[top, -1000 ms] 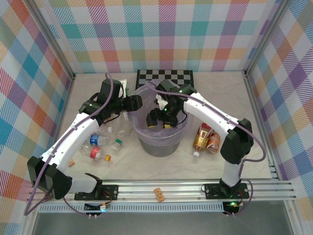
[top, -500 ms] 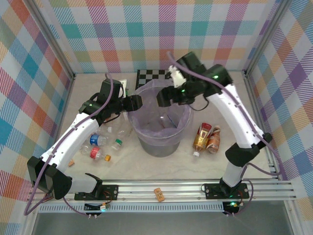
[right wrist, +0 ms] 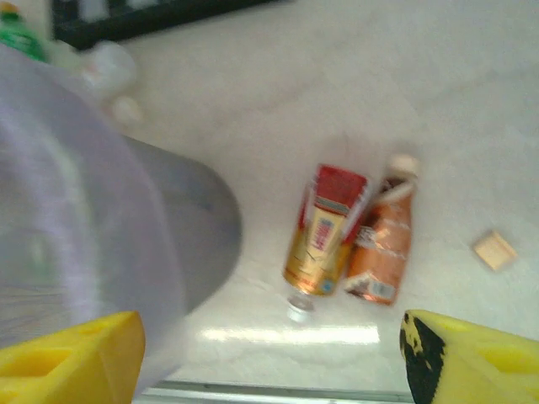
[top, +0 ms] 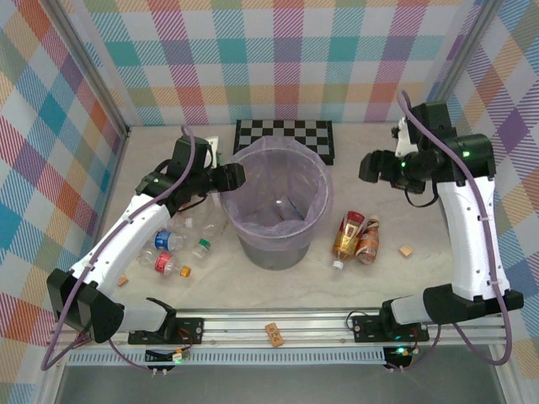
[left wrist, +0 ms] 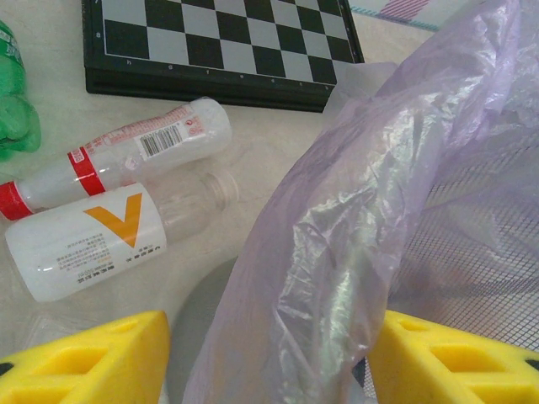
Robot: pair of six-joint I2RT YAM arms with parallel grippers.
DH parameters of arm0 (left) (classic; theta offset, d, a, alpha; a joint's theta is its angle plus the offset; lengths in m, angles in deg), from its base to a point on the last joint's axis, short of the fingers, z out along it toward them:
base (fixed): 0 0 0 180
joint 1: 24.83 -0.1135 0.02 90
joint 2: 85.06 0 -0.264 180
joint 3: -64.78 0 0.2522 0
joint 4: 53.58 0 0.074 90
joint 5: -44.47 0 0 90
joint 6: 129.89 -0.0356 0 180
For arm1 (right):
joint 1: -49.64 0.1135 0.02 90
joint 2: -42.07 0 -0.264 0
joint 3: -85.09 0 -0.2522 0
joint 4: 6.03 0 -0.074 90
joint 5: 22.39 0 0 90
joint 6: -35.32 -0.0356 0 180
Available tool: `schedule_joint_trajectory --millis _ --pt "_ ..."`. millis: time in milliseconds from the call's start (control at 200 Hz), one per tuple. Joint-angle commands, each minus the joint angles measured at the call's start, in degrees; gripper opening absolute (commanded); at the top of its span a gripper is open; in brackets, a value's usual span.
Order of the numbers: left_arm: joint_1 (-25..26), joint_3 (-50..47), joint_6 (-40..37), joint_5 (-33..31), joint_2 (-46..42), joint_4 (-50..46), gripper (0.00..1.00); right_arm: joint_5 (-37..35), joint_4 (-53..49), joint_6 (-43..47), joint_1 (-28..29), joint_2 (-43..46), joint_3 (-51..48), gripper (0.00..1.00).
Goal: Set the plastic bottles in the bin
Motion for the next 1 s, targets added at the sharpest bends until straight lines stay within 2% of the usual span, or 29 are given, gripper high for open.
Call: schedule_joint_trajectory --millis 0,220,355,580,760,995 --pt "0.27 -0.41 -1.08 1.06 0.06 0.17 0.63 -1.58 2.16 0.64 -2.18 0.61 -9.36 0.8" --pt "0.26 -0.35 -1.36 1.19 0.08 0.06 0.63 0.02 13.16 -0.48 -6.74 1.73 -30.76 0.78" --pt "0.26 -0.43 -1.45 1.43 0.22 0.12 0.63 1.86 19.26 -0.94 -8.49 -0.98 -39.31 0.75" --pt "0.27 -0.36 -1.56 1.42 0.63 0.25 0.63 0.61 25.62 -1.84 -9.7 -4.91 -46.69 0.73" --pt "0.28 -0.4 -1.56 1.39 0.67 0.17 0.63 5.0 31.17 -1.99 -10.78 -8.1 -50.63 0.73" --pt "0.23 -0.52 -1.77 0.45 0.09 -0.16 0.63 3.59 35.55 -2.63 -11.99 -11.93 -54.27 0.7"
